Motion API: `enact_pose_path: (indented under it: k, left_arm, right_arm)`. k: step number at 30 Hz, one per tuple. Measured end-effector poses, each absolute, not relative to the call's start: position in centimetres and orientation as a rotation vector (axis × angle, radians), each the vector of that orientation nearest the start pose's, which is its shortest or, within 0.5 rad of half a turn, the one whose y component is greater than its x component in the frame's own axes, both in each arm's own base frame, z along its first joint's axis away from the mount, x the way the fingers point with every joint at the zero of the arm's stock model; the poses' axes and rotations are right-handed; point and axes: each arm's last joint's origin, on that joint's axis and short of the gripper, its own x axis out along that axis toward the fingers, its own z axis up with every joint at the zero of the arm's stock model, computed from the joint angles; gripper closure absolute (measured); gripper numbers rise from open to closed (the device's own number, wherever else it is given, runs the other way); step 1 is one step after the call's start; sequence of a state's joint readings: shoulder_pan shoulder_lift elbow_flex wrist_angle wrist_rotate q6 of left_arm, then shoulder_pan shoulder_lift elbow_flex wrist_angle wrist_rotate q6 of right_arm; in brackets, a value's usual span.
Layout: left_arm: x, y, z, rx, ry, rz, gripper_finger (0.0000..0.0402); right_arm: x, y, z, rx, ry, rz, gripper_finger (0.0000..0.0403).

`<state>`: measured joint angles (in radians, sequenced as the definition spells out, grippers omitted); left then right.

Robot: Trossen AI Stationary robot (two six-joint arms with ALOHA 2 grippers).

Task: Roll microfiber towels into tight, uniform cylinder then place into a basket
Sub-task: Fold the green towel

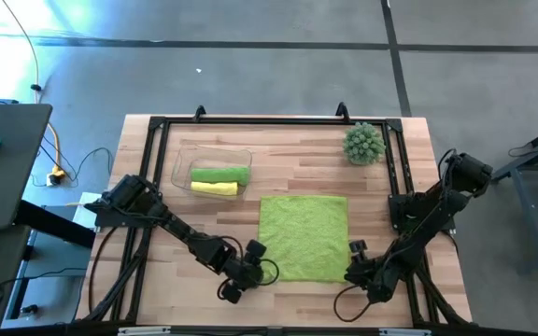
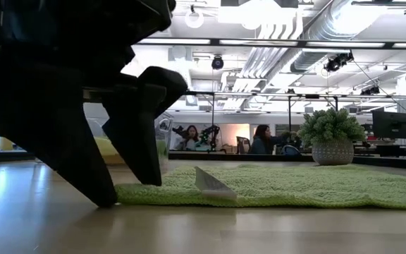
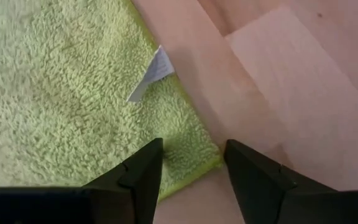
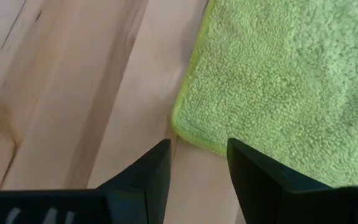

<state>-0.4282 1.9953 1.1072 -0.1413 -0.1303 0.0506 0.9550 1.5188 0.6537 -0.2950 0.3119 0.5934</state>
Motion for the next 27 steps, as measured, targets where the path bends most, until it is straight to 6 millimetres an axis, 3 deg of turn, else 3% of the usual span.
enact_pose_path:
  k: [13, 19, 25, 27]
  left_arm:
    - [34.8, -15.6, 10.8, 0.225, 0.982, -0.25, 0.0337]
    - [34.9, -15.8, 10.9, 0.148, 0.962, -0.199, 0.0393]
    - [34.9, -16.2, 11.4, 0.074, 0.93, -0.164, 0.0393]
    - [34.8, -16.2, 11.4, 0.082, 0.928, -0.152, 0.0394]
  right_arm:
    - [15.8, 20.6, 11.2, -0.156, 1.037, 0.208, 0.0261]
    - [15.7, 20.9, 11.2, -0.123, 1.02, 0.207, 0.0315]
    - [15.9, 21.2, 11.5, -0.07, 0.989, 0.213, 0.039]
    - [15.9, 21.1, 11.8, -0.034, 0.99, 0.207, 0.0398]
